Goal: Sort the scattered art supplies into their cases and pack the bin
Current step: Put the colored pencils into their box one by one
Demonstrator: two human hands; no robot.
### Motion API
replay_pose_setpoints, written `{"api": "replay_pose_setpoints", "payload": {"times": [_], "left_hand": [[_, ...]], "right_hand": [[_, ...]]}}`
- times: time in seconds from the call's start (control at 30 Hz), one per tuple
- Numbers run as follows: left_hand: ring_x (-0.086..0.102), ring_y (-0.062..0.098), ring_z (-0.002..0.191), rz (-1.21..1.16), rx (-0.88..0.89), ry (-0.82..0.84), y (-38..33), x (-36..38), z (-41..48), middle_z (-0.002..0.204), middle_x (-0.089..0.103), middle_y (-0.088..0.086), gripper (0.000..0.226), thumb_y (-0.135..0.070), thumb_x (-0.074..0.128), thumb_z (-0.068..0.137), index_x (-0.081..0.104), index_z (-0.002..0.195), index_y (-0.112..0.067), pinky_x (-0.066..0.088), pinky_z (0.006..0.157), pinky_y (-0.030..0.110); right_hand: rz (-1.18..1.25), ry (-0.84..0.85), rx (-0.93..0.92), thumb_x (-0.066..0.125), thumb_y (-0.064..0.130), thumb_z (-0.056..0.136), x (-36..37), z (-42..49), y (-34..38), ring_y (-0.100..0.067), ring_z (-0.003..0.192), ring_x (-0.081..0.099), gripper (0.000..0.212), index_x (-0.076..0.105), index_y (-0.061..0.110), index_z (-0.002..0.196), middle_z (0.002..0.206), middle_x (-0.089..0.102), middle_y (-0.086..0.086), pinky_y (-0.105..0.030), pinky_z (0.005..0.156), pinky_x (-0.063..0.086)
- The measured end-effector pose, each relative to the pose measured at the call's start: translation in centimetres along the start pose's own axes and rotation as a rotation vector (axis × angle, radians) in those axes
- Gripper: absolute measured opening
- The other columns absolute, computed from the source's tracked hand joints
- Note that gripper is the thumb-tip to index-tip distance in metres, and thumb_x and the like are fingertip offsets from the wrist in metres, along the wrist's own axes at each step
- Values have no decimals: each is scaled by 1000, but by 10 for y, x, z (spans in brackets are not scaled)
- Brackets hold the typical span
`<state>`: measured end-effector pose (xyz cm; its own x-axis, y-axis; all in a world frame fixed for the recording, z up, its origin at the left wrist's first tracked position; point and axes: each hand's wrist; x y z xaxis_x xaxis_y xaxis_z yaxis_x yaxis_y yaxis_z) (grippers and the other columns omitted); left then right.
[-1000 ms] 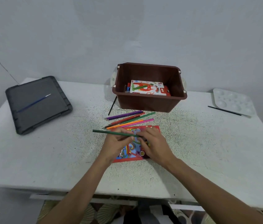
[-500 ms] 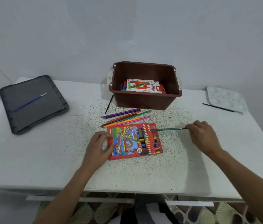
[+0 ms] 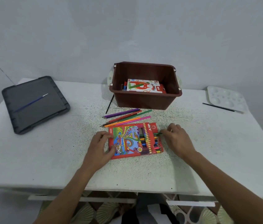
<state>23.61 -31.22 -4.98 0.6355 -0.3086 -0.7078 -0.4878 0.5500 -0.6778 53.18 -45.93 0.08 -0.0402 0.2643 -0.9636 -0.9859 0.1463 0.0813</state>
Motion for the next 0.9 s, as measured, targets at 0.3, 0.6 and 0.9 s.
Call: {"api": "replay_pose_setpoints", "payload": {"times": [0.3, 0.6, 0.9], "left_hand": [[47, 2, 113, 0, -26, 19, 3, -2, 1, 123, 43, -11, 36, -33, 71, 87, 56, 119, -25, 42, 73, 6], [59, -3, 86, -47, -147, -124, -6, -5, 15, 113, 58, 0, 16, -21, 62, 94, 62, 108, -12, 41, 60, 6], [57, 19, 109, 267, -227, -58, 3, -22, 60, 126, 53, 6, 30, -24, 61, 96, 63, 124, -14, 55, 75, 37]], "right_hand": [[230, -37, 99, 58, 29, 82, 12, 3, 44, -26, 71, 60, 36, 66, 0, 101, 85, 64, -11, -33, 60, 47], [308, -1, 95, 39, 21, 93, 18, -4, 35, -25, 82, 57, 35, 61, 4, 114, 99, 64, -10, -39, 66, 51], [350, -31, 140, 46, 11, 89, 13, 0, 41, -23, 78, 56, 28, 61, 6, 113, 94, 64, -8, -33, 69, 44]]}}
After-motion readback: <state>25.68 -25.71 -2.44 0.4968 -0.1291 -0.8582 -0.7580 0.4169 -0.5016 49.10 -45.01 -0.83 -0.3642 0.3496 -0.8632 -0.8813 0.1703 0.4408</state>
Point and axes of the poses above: each hand's wrist, its own z-axis towards the middle knuckle, its own x-axis out of the palm, y = z × x
